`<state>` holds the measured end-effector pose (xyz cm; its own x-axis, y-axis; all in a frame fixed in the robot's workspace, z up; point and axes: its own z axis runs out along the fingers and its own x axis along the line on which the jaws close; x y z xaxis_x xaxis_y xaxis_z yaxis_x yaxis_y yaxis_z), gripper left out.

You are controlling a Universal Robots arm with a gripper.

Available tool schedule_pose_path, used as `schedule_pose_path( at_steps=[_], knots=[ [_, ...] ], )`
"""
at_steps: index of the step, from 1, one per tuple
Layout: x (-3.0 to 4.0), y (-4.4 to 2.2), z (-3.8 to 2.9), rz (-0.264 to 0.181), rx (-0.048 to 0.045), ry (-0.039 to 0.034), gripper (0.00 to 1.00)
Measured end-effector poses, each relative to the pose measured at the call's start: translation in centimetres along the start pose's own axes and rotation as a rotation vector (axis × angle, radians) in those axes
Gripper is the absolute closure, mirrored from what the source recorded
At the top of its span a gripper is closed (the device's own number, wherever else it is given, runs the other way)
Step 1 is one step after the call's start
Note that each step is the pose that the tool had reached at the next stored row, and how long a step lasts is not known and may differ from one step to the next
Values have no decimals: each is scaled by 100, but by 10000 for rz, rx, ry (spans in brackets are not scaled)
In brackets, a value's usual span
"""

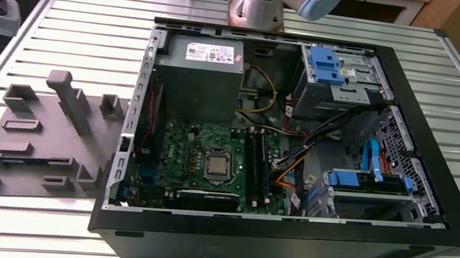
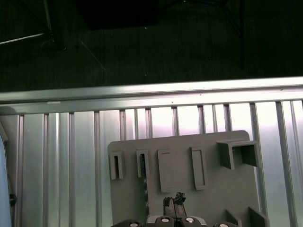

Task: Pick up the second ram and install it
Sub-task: 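Pick up the second ram and move it above second insertion slot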

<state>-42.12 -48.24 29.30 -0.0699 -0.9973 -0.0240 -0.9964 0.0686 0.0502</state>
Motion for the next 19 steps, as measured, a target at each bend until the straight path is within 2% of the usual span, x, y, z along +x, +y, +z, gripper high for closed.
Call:
schedule_pose_path(
  at_steps=[19],
  knots=[
    [1,-59,18,0,0,1,89]
  ],
)
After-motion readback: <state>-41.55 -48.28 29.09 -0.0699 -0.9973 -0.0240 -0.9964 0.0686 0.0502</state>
